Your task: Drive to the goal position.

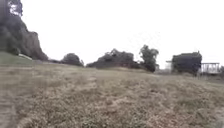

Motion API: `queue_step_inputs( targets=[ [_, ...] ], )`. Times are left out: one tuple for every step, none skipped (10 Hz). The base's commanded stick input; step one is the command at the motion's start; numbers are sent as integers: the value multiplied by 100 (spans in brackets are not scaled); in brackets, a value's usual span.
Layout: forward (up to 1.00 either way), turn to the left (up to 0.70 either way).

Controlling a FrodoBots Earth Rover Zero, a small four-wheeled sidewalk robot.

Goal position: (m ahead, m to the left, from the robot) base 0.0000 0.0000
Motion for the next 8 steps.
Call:
queue_step_inputs(
  targets=[
    [0, 70],
    [0, 70],
    [0, 70],
    [0, 70],
    [0, 70],
    [0, 70],
    [0, 70],
    [0, 70]
  ],
)
